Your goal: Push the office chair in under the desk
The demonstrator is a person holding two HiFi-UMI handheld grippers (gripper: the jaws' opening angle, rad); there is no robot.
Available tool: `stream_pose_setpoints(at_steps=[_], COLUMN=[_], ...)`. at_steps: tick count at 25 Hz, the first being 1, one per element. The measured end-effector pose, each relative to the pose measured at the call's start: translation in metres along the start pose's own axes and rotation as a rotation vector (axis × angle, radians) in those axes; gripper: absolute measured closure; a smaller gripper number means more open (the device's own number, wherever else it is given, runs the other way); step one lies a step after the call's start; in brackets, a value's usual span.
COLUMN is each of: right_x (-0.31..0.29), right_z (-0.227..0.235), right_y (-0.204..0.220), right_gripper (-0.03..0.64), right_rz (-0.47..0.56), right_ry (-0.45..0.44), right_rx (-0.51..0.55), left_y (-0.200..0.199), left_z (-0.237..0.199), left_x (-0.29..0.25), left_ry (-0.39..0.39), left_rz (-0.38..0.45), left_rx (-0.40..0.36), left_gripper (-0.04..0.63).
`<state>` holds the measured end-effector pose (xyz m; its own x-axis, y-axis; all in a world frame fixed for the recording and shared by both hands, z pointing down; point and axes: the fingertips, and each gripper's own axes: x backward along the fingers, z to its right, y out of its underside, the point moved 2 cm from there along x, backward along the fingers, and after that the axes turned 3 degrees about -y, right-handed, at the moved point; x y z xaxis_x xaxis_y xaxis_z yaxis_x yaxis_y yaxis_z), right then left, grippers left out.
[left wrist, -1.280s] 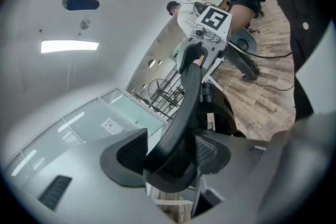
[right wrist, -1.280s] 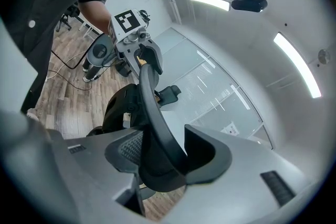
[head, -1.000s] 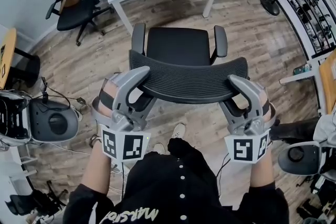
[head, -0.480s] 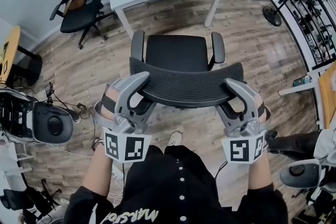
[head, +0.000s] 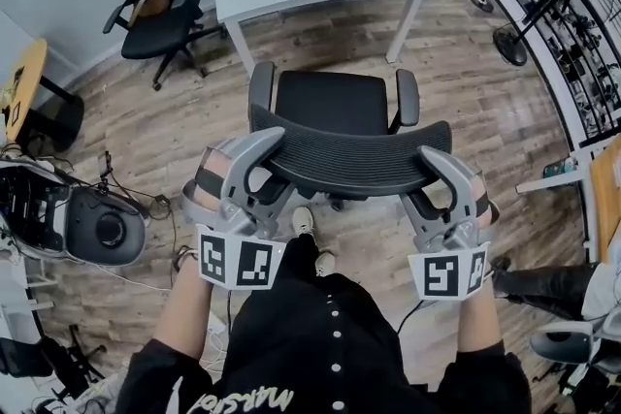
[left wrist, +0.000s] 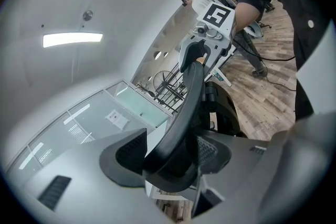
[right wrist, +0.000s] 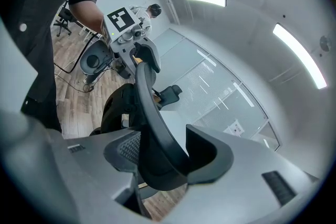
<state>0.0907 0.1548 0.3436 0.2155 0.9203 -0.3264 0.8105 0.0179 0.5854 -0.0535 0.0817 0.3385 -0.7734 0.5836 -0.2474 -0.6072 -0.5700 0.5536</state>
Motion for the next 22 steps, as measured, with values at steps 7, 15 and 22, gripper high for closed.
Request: stream_pose_setpoints(at_steps=[7, 15, 22], right_x=[-0.011, -0.030, -0.042], right_z=[0.004, 0.023, 0.026], right_y=[0.000, 0.006, 0.001], right_gripper=[0.382, 0.377, 0.370], right_rz=[-0.013, -0.043, -0.031], right_ry=[-0.018, -0.042, -0.086], right_rx=[-0.016, -0.033, -0.052], left_y=[0.005, 0.010, 0.021], left_z=[-0.006, -0.019, -0.027], left_x=[-0.005, -0.025, -0.031], left_ry=[-0.003, -0.006, 0.001], left_rz=[0.013, 0.057, 0.057], left_rx=[-0.007, -0.003, -0.001], left_gripper=[0.354, 0.353, 0.351])
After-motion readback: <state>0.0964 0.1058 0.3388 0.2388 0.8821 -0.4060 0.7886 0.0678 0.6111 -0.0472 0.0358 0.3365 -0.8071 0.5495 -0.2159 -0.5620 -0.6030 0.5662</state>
